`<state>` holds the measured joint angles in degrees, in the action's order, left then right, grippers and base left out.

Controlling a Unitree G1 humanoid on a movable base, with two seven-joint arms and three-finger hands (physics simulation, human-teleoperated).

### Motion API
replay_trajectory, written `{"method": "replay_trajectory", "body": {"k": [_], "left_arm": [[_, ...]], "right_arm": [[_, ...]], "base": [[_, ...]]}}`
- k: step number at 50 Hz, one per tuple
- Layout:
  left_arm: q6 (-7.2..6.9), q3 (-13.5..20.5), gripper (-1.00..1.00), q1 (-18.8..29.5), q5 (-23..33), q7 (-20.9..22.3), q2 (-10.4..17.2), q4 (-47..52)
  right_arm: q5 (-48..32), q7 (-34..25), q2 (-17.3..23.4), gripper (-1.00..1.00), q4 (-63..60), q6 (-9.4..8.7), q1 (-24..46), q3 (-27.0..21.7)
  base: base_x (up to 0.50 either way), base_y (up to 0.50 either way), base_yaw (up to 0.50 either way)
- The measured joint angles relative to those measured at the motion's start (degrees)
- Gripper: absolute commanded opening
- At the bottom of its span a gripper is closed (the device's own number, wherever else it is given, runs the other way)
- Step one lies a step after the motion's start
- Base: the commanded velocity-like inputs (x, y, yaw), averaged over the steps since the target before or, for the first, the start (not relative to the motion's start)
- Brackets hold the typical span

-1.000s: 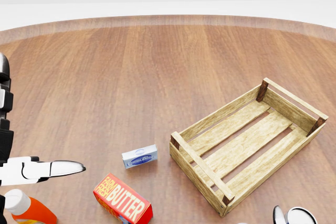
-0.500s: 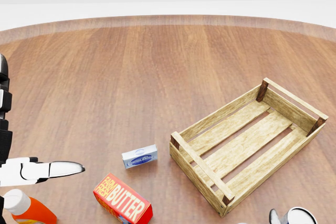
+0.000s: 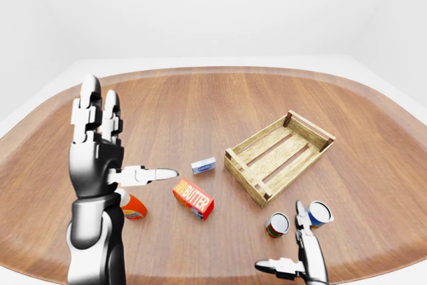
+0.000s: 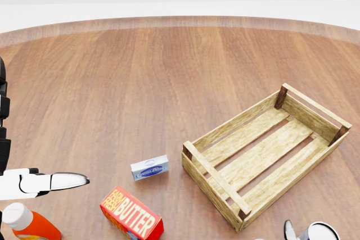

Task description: Pick up the tomato sauce, and put it in the wooden tray.

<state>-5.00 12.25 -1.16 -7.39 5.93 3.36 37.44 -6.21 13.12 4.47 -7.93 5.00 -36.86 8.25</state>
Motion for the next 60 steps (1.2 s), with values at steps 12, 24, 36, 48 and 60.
{"method": "replay_trajectory", "body": {"k": [12,24,36,48,60], "left_arm": [[0.00,0.00,1.00,-0.07,-0.04,0.01,-0.02,0.42],[0.00,0.12,1.00,-0.14,-0.11,0.07,-0.05,0.72],[0.00,0.39,1.00,-0.04,-0.33,0.15,0.02,0.89],[0.00,0.77,1.00,0.27,-0.67,0.14,0.18,0.76],[0.00,0.63,1.00,0.42,-0.71,0.00,0.22,0.38]], "right_arm": [[-0.21,0.10,-0.23,1.00,-0.72,-0.73,-0.08,0.16],[-0.18,0.03,-0.38,1.00,1.05,-0.81,1.44,-0.43],[-0.69,-0.78,-1.43,1.00,3.62,-0.65,3.27,-2.01],[-1.24,-1.25,-2.33,1.00,5.97,-0.49,4.86,-3.12],[-1.65,-1.59,-2.91,1.00,9.14,0.00,7.11,-4.25]], "base": [[0.00,0.00,0.00],[0.00,0.00,0.00],[0.00,0.00,0.00],[0.00,0.00,0.00],[0.00,0.00,0.00]]}}
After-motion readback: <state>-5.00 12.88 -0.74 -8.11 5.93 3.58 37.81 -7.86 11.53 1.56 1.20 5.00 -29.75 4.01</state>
